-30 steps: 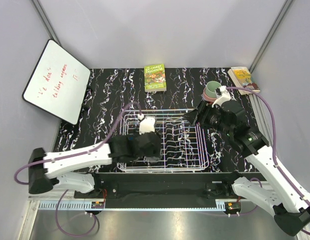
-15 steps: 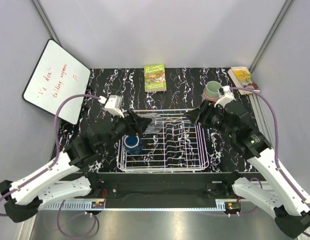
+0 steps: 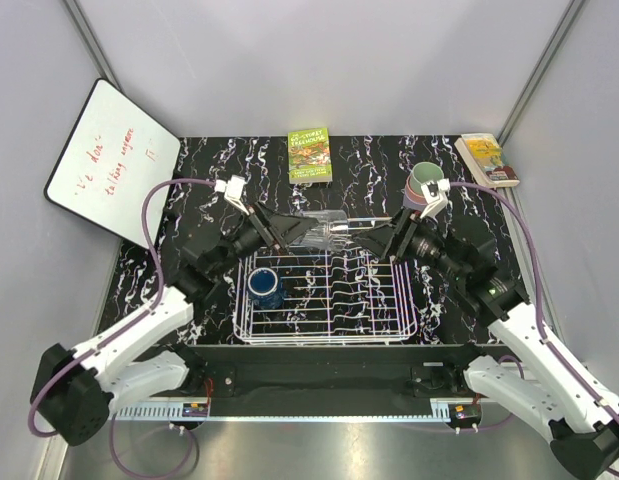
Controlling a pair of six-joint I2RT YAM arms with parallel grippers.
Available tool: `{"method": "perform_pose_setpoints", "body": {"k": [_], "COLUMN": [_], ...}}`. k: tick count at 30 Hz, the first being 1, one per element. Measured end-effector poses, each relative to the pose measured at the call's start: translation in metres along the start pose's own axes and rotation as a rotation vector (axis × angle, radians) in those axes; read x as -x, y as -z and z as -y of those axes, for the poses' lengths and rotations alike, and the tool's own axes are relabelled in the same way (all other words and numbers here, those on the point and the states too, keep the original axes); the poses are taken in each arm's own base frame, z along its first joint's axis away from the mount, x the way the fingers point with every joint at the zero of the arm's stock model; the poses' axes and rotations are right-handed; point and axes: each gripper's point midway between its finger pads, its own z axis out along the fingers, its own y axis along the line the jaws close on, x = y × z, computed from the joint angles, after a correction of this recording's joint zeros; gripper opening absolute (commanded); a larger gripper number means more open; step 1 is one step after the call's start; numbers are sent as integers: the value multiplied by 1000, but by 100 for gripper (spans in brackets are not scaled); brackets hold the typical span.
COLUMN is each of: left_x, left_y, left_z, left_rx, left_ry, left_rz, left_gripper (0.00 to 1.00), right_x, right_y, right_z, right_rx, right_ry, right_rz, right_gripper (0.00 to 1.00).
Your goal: Unload the cups from the dish rack
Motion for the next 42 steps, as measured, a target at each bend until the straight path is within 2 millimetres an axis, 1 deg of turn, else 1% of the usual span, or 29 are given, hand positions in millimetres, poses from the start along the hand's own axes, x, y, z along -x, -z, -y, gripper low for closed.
{"method": "perform_pose_setpoints", "body": {"k": [3, 6, 10, 16, 19, 20, 24, 28, 29, 30, 33, 34, 36, 37, 38, 39, 40, 42], "left_x": [2, -2, -5, -4, -3, -4, -6, -9, -10, -10, -14, -14, -14, -14, -15, -16, -18, -24], "left_y": [-5, -7, -9, -8, -7, -7, -7, -9, -9, -10, -11, -12, -11, -11, -10, -10, -10, -8], "left_z": [-1, -2, 4, 14, 18, 19, 18, 12, 10, 9, 5, 5, 8, 9, 10, 10, 10, 13], "left_rx": [-63, -105, -157, -216, -232, -238, -244, -229, -226, -224, -215, -218, -234, -240, -243, -243, -242, -240], "left_ry": [56, 100, 129, 146, 151, 152, 161, 174, 177, 179, 190, 188, 196, 195, 193, 193, 191, 181], "left_rz": [7, -3, -18, -18, -19, -21, -28, -37, -39, -42, -55, -56, -62, -63, -66, -70, -78, -104], "left_gripper": [0, 0, 0, 0, 0, 0, 0, 0, 0, 0, 0, 0, 0, 4, 10, 28, 40, 69], "right_x": [-2, 1, 4, 3, 3, 3, 0, -3, -4, -6, -11, -11, -11, -11, -11, -11, -12, -15], "right_y": [4, 8, 9, -1, -8, -10, -23, -31, -33, -35, -38, -38, -37, -36, -34, -33, -30, -23], "right_z": [-9, -21, -34, -37, -36, -37, -34, -34, -35, -35, -38, -39, -44, -45, -46, -46, -45, -44], "right_rx": [53, 117, 183, 225, 233, 240, 255, 275, 281, 286, 304, 307, 325, 330, 327, 320, 312, 288], "right_ry": [-1, 8, 12, -8, -18, -20, -41, -59, -63, -68, -89, -98, -107, -103, -101, -96, -90, -69], "right_rz": [5, 19, 32, 16, 7, 2, -28, -51, -57, -65, -94, -95, -101, -101, -99, -99, -100, -95], "right_gripper": [66, 65, 65, 64, 61, 58, 48, 42, 39, 31, 5, 0, 0, 0, 0, 0, 0, 0]}}
